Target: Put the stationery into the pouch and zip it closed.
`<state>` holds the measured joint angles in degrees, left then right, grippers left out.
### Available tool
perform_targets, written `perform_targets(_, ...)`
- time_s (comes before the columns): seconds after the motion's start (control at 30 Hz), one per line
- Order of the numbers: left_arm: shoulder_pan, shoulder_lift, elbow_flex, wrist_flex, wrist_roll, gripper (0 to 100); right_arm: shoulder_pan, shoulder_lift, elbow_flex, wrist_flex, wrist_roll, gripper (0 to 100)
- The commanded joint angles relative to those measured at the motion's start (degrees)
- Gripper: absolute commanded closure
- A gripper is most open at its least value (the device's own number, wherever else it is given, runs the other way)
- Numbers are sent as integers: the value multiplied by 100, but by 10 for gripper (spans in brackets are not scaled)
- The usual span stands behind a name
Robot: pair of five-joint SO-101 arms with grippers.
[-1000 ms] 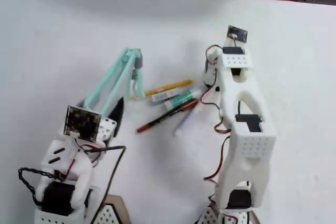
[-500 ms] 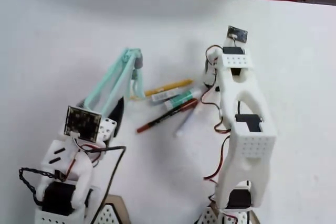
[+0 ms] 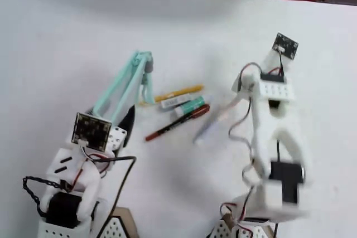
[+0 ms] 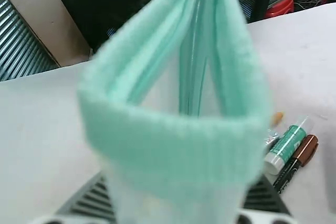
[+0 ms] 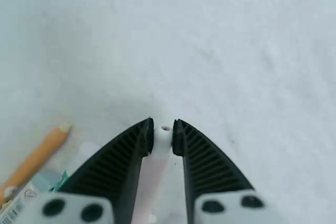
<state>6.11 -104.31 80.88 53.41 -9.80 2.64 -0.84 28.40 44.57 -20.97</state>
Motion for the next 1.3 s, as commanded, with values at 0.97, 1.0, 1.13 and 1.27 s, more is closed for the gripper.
perform_targets(0.97, 57, 4, -9, -255, 26, 805, -66, -9174, 5371, -2062, -141, 981)
perform_targets(1.0, 57, 4, -9, -255, 26, 805, -119, -9411, 5495, -2053, -141, 981)
perform_targets(1.13, 40, 4, -9, -255, 44, 805, -251, -10255, 5925, -2053, -132, 981)
perform_targets(1.27, -198, 4, -18, -281, 79, 805, -251, -10176, 5846, -1982, -132, 981)
